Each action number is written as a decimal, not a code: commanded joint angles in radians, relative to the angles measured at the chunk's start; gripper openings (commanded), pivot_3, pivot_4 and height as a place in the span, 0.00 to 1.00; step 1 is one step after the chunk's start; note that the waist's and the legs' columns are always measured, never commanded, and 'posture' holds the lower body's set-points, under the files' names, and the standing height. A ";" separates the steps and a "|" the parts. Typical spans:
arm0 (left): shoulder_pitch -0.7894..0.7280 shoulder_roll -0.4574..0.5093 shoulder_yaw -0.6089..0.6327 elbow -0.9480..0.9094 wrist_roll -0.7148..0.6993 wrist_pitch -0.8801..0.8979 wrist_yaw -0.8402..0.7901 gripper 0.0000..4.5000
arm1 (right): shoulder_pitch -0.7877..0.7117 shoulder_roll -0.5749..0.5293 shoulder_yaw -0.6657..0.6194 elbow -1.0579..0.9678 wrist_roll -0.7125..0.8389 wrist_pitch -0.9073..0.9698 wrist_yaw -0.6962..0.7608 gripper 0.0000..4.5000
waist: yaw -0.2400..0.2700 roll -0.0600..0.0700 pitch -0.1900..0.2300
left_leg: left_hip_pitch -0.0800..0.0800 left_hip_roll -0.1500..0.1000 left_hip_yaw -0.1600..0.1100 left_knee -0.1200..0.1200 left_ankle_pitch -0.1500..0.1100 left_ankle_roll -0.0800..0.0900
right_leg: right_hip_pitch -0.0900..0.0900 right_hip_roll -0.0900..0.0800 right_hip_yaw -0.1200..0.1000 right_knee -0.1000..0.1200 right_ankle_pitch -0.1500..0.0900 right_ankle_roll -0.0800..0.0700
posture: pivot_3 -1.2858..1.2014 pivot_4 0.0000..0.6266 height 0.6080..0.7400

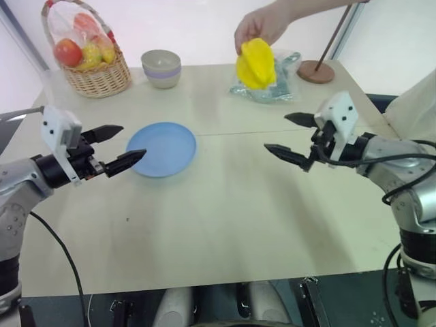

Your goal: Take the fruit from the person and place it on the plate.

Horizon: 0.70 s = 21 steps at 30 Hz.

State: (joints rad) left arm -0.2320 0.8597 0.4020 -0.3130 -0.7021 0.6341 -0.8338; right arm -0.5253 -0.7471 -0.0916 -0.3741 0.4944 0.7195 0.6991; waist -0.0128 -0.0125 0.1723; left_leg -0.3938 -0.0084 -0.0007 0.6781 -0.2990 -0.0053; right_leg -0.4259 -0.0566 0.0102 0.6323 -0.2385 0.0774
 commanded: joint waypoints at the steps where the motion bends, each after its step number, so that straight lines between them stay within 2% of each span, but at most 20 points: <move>1: -0.031 -0.005 -0.012 0.002 0.008 -0.030 -0.001 0.98 | -0.108 0.073 -0.058 -0.033 0.003 0.056 -0.155 1.00 | -0.001 0.000 0.000 | 0.000 0.000 0.000 0.000 0.000 0.000 | 0.000 0.000 0.000 0.000 0.000 0.000 | 0.52 0.24 1.00; 9: -0.060 -0.013 -0.038 0.018 0.019 -0.035 -0.007 0.98 | -0.223 0.233 -0.081 -0.039 0.003 0.153 -0.384 1.00 | 0.001 0.000 0.000 | -0.001 0.000 0.000 0.000 0.000 0.000 | -0.001 0.000 0.000 0.000 0.000 0.000 | 0.52 0.24 1.00; 21: -0.065 -0.011 -0.037 0.018 0.024 -0.036 -0.009 0.98 | -0.270 0.364 -0.050 -0.027 -0.013 0.151 -0.509 1.00 | -0.002 0.000 0.000 | -0.001 0.000 0.000 -0.001 0.000 0.000 | -0.001 0.000 0.000 0.000 0.002 0.003 | 0.52 0.24 1.00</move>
State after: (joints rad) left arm -0.2845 0.8411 0.3443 -0.2782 -0.6776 0.6187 -0.8434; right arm -0.7658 -0.3934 -0.1400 -0.3789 0.4843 0.8869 0.2009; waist -0.0151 -0.0123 0.1724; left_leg -0.3950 -0.0087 -0.0007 0.6772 -0.2989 -0.0055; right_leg -0.4273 -0.0567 0.0100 0.6324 -0.2370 0.0800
